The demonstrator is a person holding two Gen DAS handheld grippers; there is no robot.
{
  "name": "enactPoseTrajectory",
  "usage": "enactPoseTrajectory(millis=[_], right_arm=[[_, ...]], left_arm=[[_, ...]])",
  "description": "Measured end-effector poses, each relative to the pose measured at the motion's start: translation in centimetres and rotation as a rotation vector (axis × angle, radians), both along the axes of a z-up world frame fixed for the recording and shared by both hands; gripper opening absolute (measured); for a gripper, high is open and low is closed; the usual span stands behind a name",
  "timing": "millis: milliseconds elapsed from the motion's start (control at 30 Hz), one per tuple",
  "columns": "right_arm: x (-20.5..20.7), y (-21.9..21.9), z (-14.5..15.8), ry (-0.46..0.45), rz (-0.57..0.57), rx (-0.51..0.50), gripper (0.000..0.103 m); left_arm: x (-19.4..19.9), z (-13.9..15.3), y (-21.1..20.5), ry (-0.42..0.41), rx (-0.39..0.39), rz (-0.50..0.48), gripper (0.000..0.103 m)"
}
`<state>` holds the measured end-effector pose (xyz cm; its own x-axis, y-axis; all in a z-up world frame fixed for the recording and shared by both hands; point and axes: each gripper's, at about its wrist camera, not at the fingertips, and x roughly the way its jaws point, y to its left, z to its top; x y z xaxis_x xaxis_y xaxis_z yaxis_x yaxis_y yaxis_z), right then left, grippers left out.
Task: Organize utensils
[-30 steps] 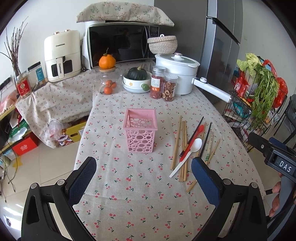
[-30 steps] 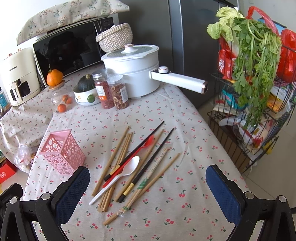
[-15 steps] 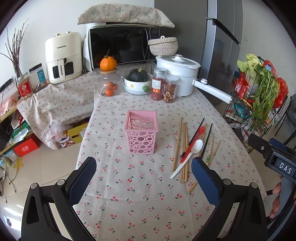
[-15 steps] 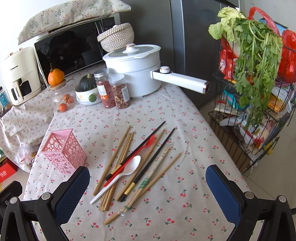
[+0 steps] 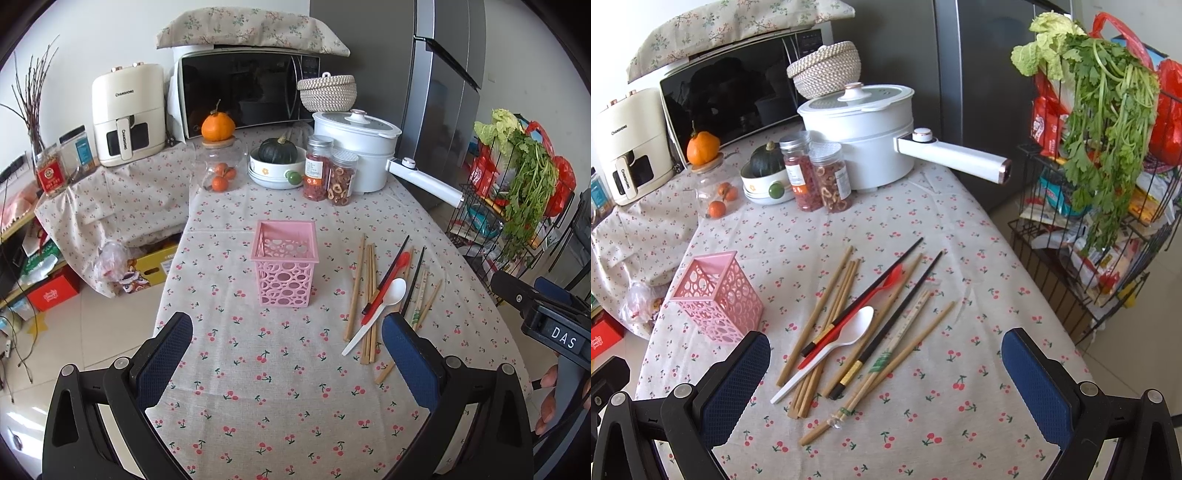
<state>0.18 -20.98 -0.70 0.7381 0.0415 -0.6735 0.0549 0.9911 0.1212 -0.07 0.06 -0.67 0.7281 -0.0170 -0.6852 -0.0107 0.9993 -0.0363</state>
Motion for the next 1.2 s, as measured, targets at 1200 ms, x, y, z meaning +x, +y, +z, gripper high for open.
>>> enactPoseTrajectory(millis=[1200], right_arm=[[1.5,-1.1,0.3,0.072,0.001,-0.044,0.103]], left_arm=[[2.2,0.0,-1.5,0.112,0.017,-0.153,0.103]])
